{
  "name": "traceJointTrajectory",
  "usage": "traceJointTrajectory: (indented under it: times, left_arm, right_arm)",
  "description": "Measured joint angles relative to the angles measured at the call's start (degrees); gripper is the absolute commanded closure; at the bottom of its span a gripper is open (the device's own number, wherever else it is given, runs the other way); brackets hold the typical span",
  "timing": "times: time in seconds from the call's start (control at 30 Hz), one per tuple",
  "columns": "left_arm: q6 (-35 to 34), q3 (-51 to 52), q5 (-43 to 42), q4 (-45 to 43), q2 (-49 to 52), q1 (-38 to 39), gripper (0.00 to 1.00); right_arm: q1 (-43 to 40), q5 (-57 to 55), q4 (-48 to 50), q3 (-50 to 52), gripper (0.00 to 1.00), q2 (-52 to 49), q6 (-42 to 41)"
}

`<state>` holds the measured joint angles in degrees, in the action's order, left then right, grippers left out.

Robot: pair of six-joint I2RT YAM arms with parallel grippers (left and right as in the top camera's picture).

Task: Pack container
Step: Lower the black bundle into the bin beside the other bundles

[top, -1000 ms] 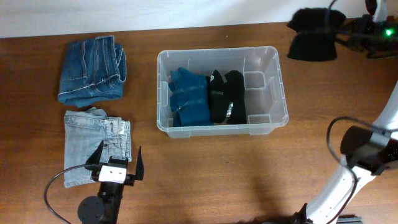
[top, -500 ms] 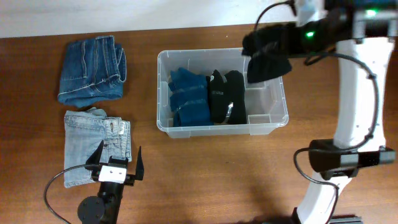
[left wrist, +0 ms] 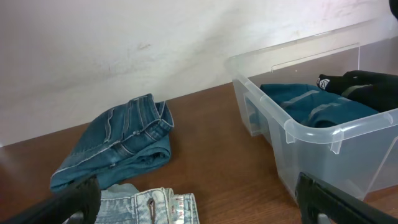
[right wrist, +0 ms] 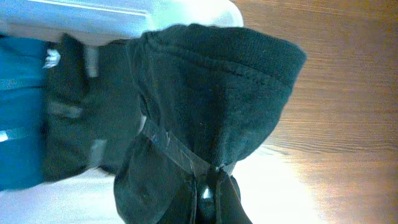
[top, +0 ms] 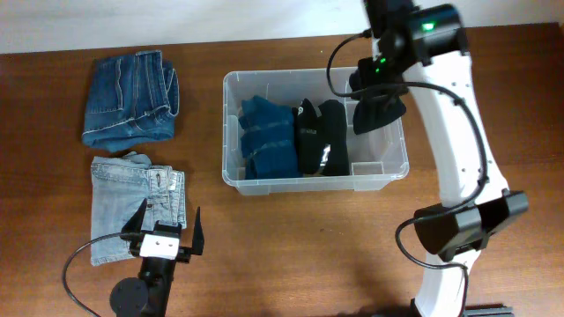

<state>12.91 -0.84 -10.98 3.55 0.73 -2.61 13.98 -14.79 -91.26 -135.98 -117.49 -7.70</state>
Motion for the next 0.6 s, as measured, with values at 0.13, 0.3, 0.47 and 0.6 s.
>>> traceJointTrajectory:
  times: [0.13,0.3,0.47,0.6]
  left_arm:
    - [0.0,0.0,0.0,0.0,0.0,0.0,0.0]
    - [0.0,0.0,0.0,0.0,0.0,0.0,0.01]
    - [0.0,0.0,0.0,0.0,0.0,0.0,0.01]
    - [0.0,0.0,0.0,0.0,0.0,0.0,0.01]
  right_arm:
    - [0.5,-4.9,4.3,6.9,0.96,0.0,-0.9]
    - [0.5,-7.3,9.7,14.3,0.96,0.0,-1.2]
    - [0.5,-8.0,13.9,19.9,0.96,0.0,-1.3]
    - [1.0,-8.3,15.6,22.6,0.96,0.0,-1.3]
